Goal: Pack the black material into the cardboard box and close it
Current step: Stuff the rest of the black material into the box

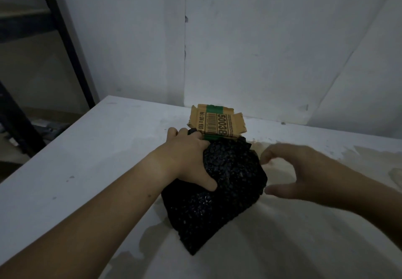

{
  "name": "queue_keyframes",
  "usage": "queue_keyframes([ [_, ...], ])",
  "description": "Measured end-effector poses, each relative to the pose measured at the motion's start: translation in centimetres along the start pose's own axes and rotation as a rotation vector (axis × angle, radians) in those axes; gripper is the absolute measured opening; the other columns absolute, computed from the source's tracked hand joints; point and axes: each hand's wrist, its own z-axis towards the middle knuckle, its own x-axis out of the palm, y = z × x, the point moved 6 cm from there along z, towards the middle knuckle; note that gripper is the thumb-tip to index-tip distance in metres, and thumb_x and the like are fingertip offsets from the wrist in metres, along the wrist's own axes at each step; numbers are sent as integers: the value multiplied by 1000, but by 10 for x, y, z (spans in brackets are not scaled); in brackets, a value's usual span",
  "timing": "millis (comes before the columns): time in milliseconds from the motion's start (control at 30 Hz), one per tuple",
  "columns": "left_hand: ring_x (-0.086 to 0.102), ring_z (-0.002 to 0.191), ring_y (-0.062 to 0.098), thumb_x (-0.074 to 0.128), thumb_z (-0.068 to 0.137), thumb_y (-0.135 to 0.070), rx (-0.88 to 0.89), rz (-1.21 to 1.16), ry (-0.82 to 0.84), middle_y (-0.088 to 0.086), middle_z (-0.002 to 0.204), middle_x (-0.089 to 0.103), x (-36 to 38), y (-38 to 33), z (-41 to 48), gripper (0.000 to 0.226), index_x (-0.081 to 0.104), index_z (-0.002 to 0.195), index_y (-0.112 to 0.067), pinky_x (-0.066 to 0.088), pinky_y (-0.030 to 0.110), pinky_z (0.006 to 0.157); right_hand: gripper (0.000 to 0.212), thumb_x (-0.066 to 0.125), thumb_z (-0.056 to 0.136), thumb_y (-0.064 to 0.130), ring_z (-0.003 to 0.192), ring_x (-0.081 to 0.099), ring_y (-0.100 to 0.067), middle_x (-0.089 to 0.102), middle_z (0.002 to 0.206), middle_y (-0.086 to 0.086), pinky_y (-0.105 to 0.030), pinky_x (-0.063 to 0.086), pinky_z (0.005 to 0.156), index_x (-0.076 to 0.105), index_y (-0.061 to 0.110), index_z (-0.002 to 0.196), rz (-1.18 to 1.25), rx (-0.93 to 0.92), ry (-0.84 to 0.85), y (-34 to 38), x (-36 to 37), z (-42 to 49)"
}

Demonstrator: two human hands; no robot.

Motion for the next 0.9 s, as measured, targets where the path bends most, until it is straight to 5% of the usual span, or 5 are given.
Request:
queue_keyframes([
  [133,36,118,22,54,46,-83,8,-25,1,-5,126,46,1,1,1,104,49,136,-31,23,39,104,16,70,87,35,97,59,4,63,100,26,-25,50,86,66,38,102,80,-107,-143,10,16,2],
  [300,42,126,16,69,59,-80,72,-212,-33,-11,135,47,2,12,-5,107,34,149,-36,26,39,110,28,66,87,25,104,55,-4,60,113,15,-22,42,89,63,26,115,-21,-203,-226,22,19,7],
  [567,24,138,-17,61,78,-71,191,-618,-281,-27,156,23,12,22,-28,81,46,147,-30,24,9,113,43,57,74,46,113,50,-13,60,117,16,-31,39,94,68,30,111,-296,-200,-58,35,18,15],
  [767,34,135,-12,56,82,-72,189,-602,-371,-25,150,29,24,19,-28,78,48,145,-27,31,17,113,28,54,68,60,138,30,-23,53,97,20,-37,20,113,47,34,77,-361,-168,121,40,29,36],
  [900,40,131,-10,60,81,-71,180,-611,-347,-27,145,34,20,22,-27,75,52,143,-30,38,23,111,40,56,70,67,143,20,-18,52,115,19,-37,16,116,57,37,97,-285,-144,179,34,26,33],
])
